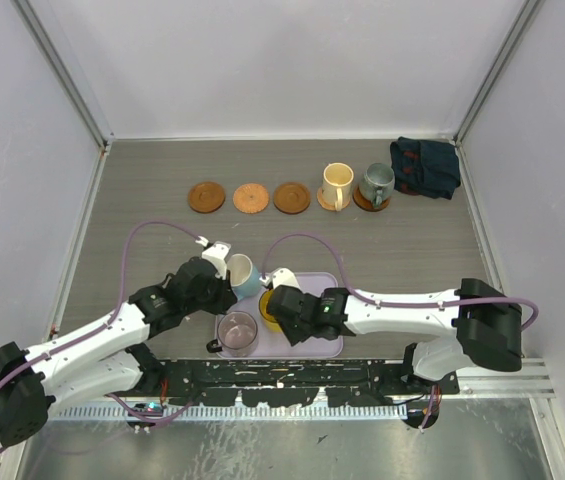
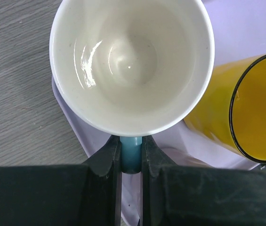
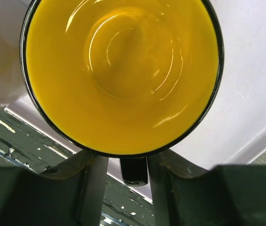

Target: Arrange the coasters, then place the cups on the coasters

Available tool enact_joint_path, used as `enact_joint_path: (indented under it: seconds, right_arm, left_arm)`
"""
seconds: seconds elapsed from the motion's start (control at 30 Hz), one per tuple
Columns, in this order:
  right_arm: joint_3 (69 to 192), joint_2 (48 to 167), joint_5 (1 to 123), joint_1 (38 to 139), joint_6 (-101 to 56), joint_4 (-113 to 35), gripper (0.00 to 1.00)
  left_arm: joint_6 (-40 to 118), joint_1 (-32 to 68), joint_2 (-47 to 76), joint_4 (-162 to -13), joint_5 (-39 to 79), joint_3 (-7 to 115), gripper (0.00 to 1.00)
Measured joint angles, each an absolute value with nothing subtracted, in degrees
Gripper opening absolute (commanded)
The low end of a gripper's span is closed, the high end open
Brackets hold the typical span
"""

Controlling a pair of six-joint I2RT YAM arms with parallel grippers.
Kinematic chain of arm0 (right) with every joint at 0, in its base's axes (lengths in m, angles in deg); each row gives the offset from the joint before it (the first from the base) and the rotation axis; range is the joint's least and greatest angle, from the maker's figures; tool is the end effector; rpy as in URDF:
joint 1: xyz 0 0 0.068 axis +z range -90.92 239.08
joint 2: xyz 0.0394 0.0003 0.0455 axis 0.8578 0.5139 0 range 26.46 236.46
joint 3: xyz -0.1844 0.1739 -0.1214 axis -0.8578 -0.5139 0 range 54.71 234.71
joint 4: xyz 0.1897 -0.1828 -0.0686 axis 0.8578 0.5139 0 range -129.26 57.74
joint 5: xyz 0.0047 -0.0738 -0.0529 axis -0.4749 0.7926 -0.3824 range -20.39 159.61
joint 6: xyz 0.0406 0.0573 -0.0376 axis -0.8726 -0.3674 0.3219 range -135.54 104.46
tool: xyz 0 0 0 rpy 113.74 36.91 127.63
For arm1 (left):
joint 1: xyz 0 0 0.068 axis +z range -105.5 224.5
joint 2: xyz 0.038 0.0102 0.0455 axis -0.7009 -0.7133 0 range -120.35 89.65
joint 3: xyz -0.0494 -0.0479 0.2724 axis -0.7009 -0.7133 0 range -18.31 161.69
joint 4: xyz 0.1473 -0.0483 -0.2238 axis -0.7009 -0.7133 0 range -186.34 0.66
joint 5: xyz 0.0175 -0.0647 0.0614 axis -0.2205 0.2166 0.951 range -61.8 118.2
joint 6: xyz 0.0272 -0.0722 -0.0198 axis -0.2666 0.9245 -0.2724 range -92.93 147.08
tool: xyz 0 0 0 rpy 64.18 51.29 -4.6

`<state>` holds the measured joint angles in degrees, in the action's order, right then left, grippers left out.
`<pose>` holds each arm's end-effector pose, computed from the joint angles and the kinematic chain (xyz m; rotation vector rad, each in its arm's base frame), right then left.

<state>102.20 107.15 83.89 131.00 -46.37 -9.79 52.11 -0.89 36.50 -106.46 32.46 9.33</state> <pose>0.1054 0.2684 0.1673 -0.8509 2.4982 0.2948 0.1572 -0.1521 0.1788 0.3812 2.3426 -0.5283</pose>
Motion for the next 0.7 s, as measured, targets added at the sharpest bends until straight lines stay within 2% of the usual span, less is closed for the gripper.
enact_joint_path:
  seconds: [0.07, 0.13, 0.17, 0.43, 0.7]
  right_arm:
    - [102.2, 107.1, 84.1, 131.1, -46.4, -9.8, 0.24]
    - [102.3, 107.1, 84.4, 131.4, -46.4, -9.8, 0.05]
    - [102.4, 107.1, 84.7, 131.5, -46.5, -9.8, 0.02]
    - [103.1, 107.5, 87.9, 133.7, -46.7, -8.0, 0.01]
    - [104.9, 107.4, 96.2, 136.4, -47.5, -5.8, 0.01]
  left_arm:
    - [52.1, -0.9, 36.5, -106.5, 32.5, 9.3, 0.00]
    - [52.1, -0.9, 36.6, -106.5, 32.5, 9.3, 0.00]
    - [52.1, -0.9, 36.7, -106.6, 32.5, 9.4, 0.00]
    - [51.8, -1.3, 37.1, -110.7, 33.0, 12.1, 0.00]
    - [51.7, -2.2, 37.1, -112.8, 36.8, 19.2, 0.00]
